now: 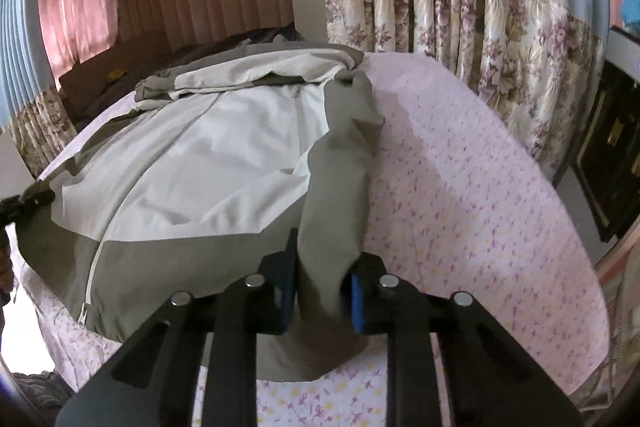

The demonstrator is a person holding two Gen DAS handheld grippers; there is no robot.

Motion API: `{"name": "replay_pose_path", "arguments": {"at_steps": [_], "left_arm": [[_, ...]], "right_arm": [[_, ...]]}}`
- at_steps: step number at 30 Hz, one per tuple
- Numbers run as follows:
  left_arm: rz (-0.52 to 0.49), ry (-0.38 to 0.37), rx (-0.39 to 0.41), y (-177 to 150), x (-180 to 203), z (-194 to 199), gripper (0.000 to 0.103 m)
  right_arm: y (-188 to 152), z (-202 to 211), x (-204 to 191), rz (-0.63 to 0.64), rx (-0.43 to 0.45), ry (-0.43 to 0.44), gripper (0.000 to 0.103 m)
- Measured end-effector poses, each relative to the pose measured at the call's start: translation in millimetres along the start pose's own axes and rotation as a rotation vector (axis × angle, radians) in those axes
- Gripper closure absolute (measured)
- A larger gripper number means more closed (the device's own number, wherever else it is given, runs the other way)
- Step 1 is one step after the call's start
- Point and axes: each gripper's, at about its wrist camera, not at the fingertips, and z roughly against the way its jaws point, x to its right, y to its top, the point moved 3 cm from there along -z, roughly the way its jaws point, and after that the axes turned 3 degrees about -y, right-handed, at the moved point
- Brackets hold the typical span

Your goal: Fold large clothes

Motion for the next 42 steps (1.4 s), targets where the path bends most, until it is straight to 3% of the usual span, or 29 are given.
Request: {"name": "replay_pose_path", "arguments": {"at_steps": [8, 14, 26, 34, 38, 40, 42], "left_arm": [[-0.020, 0.005, 0.060, 36, 1, 13, 0.098], [-0.043, 0.017, 0.115, 82, -1, 11, 0.098], [-0.075, 0.015, 0.129, 192, -10, -52, 0.098], [-0.111, 0.032, 0.161, 287, -12, -105, 0.098], [-0.065, 0.043, 0.106, 330, -28, -158, 0.096], [-0.050, 0.090, 0.044, 344, -42, -198, 0.093], [-0.030, 0.119, -0.028, 349, -59, -235, 0.091]], "right_arm": [[40, 10, -4, 0.013, 0.087, -0.014, 0.087], [85, 0, -11, 0.053, 0.127, -0.033, 0.088], [186, -62, -8, 0.085, 0.154, -0.046, 0.089], [279, -140, 1, 0.060, 0.162, -0.012, 0.089], [319, -201, -1, 0.035, 0.105, -0.012, 0.089], [332, -241, 0, 0.023, 0.066, -0.050, 0.088], [335, -289, 4, 0.007, -0.030, -0.061, 0.070]]}}
